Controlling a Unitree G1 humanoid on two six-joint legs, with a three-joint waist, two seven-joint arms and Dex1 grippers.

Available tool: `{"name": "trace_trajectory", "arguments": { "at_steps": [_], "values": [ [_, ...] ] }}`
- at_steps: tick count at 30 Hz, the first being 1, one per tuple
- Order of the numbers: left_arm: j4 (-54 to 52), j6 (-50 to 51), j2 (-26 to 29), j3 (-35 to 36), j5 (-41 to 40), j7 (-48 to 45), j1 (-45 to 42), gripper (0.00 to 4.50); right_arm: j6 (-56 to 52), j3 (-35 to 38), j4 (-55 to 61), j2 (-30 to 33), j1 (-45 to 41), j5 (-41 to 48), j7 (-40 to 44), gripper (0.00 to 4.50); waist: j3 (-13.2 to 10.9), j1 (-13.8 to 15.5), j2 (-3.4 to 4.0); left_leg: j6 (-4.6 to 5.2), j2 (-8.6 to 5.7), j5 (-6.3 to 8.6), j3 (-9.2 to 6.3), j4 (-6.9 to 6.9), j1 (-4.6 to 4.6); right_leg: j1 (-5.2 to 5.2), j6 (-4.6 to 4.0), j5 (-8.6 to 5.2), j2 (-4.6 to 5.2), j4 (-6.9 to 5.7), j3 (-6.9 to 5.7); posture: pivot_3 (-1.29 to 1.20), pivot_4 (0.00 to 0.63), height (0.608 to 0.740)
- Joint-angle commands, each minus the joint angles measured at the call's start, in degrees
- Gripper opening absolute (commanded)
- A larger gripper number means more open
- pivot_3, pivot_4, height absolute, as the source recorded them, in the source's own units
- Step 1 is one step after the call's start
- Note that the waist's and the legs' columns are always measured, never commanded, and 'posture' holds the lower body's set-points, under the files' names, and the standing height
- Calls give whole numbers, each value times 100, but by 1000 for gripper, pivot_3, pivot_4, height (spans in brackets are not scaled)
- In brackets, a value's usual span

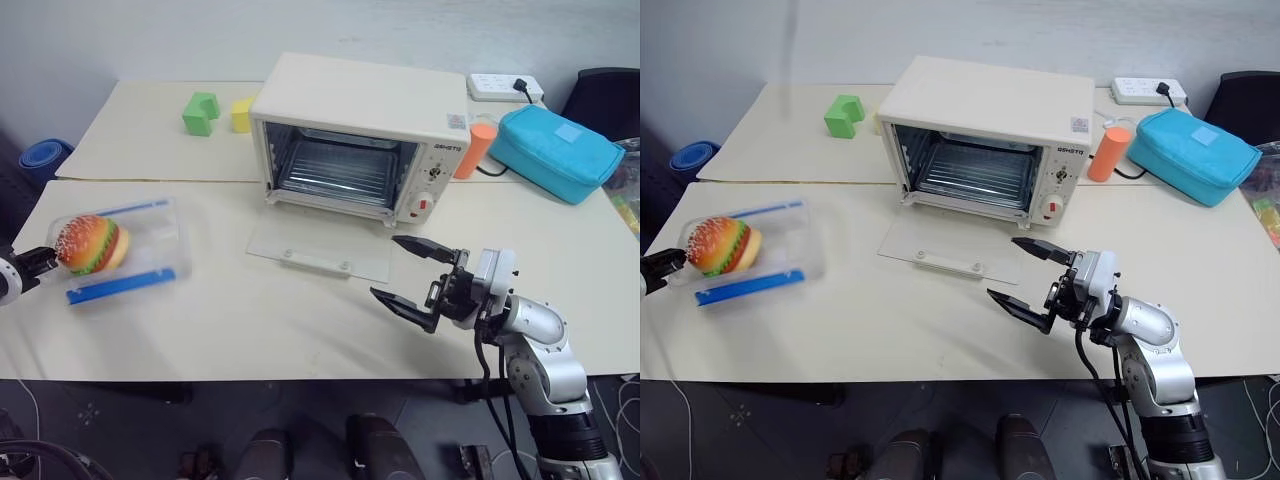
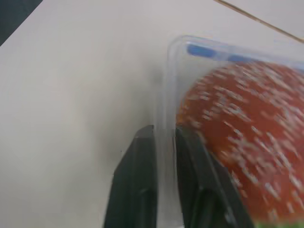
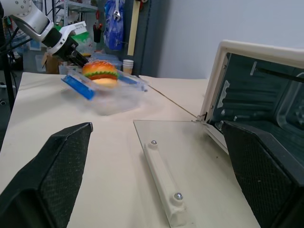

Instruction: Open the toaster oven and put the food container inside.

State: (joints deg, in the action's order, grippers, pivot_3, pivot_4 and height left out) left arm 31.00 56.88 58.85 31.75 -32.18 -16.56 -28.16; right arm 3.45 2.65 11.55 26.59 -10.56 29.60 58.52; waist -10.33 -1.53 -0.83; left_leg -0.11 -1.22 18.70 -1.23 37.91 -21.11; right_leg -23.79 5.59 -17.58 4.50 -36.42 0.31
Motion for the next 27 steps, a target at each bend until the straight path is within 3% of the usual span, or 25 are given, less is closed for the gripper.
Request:
{"name": "trace_trajectory", "arguments": {
  "at_steps": [1,6,10,12,19,27],
  "values": [
    [-279,59,143,72,-41,-327,-107,24,138,93,54,30,-43,-28,-14,4500,1,5,-2,0,0,0,0,0,-3,-2,0,0,0,-9,-1,0,150,740],
    [-1197,658,131,-48,-371,-670,-396,24,148,133,4,90,15,-77,5,4500,2,21,-8,4,-1,2,-2,3,-15,-4,0,0,2,-8,-1,0,150,740],
    [-2016,1349,76,-440,-643,-844,-874,24,120,321,-11,234,111,-70,-39,4500,2,84,-16,8,-5,5,-6,11,-21,-3,0,0,4,-7,-2,0,150,740],
    [-2391,1799,-20,-968,-680,-830,-1244,24,109,483,2,356,253,-64,-67,4500,2,98,-15,10,-7,7,-5,11,-20,-3,0,0,4,-7,-1,0,150,740],
    [-2646,2456,-1322,-1840,-535,-413,-2477,24,81,857,288,554,855,-65,-247,4500,1,156,-15,8,-8,6,0,20,-18,0,1,0,-4,-12,0,0,150,740],
    [-1884,1661,-2471,-2663,286,-107,-3262,24,43,952,741,509,1322,-106,-580,4500,0,85,-16,-8,2,-6,21,25,-6,-7,7,0,-22,-38,7,0,150,740]
  ]
}}
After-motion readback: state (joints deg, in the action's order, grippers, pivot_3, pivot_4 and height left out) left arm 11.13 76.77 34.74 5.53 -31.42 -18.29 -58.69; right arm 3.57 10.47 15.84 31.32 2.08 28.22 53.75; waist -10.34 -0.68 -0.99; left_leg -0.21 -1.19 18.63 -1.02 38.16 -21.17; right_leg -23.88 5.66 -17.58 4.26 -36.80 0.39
